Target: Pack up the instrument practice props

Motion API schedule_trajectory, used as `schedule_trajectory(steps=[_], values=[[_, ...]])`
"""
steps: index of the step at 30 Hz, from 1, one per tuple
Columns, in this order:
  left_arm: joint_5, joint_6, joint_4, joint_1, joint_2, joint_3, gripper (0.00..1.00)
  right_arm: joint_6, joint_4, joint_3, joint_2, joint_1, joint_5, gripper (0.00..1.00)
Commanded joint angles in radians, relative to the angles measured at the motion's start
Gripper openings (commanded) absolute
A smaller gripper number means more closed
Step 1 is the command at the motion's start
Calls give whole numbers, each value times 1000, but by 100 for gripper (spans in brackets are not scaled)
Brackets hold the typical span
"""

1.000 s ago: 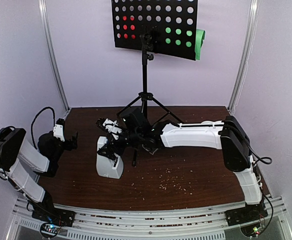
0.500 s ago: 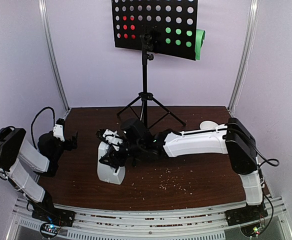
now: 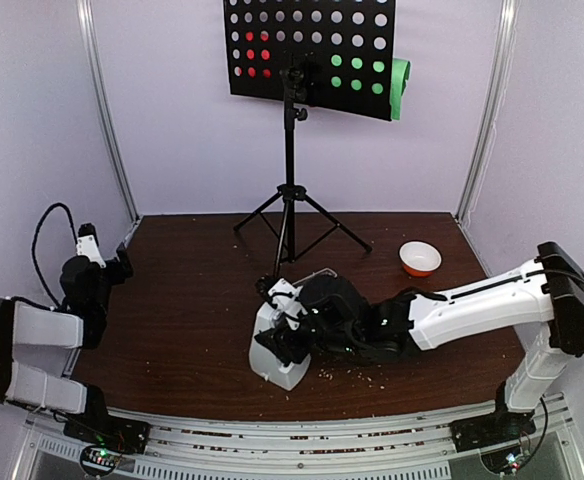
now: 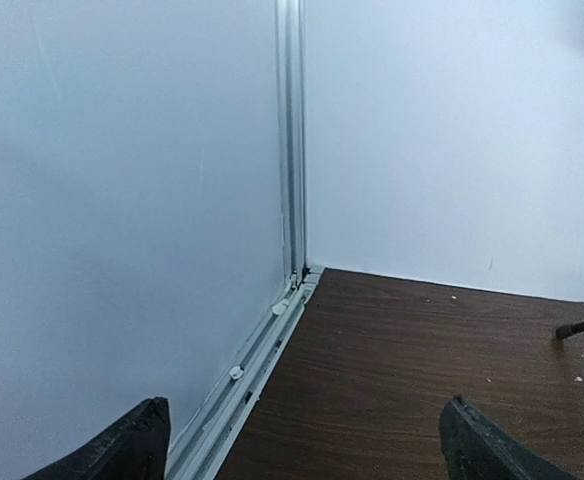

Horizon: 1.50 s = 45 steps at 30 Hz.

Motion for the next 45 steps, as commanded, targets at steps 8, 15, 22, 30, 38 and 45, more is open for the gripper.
schedule_trajectory(steps=[8, 15, 22, 30, 38, 45], values=[[151, -329, -834, -130, -263, 406, 80, 348, 62, -160, -196, -63, 518, 49], [167, -345, -994, -429, -194, 554, 80, 429, 67, -149, -157, -66, 537, 50], [386, -391, -1012, -513, -124, 583, 80, 432, 22, -120, -118, -66, 552, 54], [417, -369, -1104, -515, -158, 567, 83, 425, 7, -93, -109, -68, 523, 77], [355, -384, -1116, -515, -246, 560, 86, 227, 21, -71, -249, -73, 406, 100], [297, -489, -905, -745, -86, 527, 73, 340, 15, -222, -482, -255, 276, 92]])
